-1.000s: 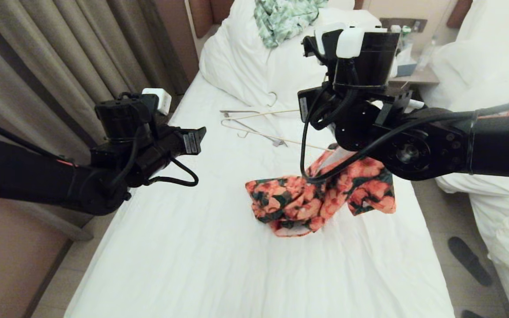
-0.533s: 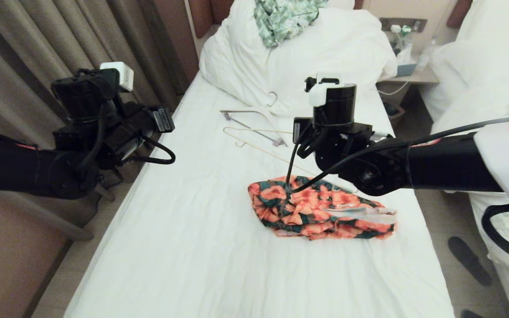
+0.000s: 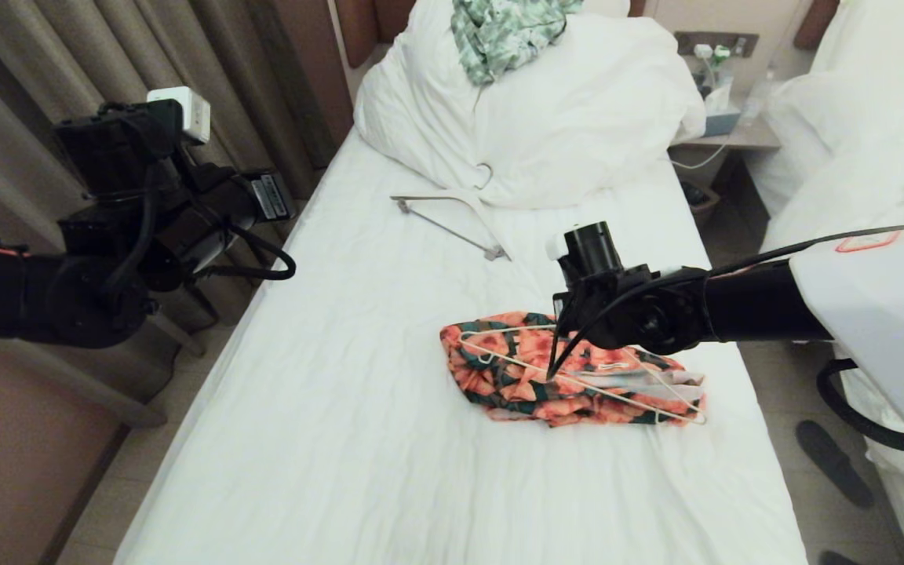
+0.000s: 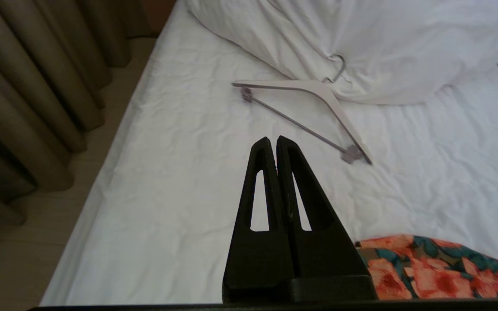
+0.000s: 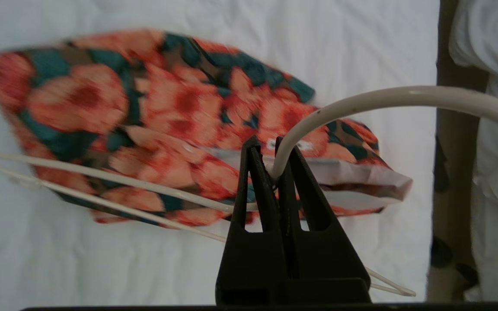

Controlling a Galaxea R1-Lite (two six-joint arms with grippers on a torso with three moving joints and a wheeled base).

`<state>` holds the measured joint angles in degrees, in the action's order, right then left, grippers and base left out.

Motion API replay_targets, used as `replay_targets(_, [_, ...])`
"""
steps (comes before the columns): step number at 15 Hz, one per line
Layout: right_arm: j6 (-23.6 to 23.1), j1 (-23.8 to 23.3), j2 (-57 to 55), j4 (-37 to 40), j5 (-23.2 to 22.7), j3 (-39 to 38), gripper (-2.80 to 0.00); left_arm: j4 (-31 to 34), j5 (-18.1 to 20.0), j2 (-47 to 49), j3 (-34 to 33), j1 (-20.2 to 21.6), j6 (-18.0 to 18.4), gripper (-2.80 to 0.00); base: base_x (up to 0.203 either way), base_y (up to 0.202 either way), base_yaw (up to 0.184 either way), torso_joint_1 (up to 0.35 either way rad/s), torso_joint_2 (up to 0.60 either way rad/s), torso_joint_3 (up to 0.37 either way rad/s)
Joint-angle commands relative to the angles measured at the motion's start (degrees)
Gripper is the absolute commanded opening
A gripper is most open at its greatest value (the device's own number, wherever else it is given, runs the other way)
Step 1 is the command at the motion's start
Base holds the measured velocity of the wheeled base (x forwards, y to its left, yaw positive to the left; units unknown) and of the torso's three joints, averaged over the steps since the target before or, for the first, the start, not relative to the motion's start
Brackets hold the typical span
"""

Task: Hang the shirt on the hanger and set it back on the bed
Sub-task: Place the hanger on the bed

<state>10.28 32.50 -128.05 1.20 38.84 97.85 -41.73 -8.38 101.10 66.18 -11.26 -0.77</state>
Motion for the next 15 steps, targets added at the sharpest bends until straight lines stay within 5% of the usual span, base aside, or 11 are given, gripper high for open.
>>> replay_targets(1, [0.0,-0.9,-2.9,0.2,0.1,0.1,-2.80,-0.3,-0.1,-0.2,-0.1,-0.2,0.0,-2.80,0.000,0.000,0.000,0.000,0.00,0.000])
replay_targets(2, [0.0,-1.2,-4.7,0.2,0.1,0.2,-2.80,-0.4,-0.1,-0.3,-0.2,-0.3,-0.1,-2.80,0.000,0.000,0.000,0.000,0.00,0.000])
replay_targets(3, [0.2,-1.3,-6.2,-0.1,0.1,0.4,0.00,-0.5,-0.1,-0.4,-0.1,-0.2,-0.3,-2.80,0.000,0.000,0.000,0.000,0.00,0.000])
replay_targets(9, [0.3,0.8,-0.5,1.4,2.4,-5.0,0.00,-0.4,0.0,-3.3,-1.7,-0.6,-1.1,-2.80,0.000,0.000,0.000,0.000,0.00,0.000])
replay_targets(10, [0.4,1.5,1.5,1.4,4.5,-8.4,-2.80,-0.8,0.1,-4.4,-2.7,-0.6,-1.2,-2.80,0.000,0.000,0.000,0.000,0.00,0.000])
replay_targets(15, [4.2,5.0,19.7,-0.1,8.2,-28.1,-2.80,-2.6,-0.4,-10.9,-13.4,-3.2,-3.5,-2.80,0.000,0.000,0.000,0.000,0.00,0.000])
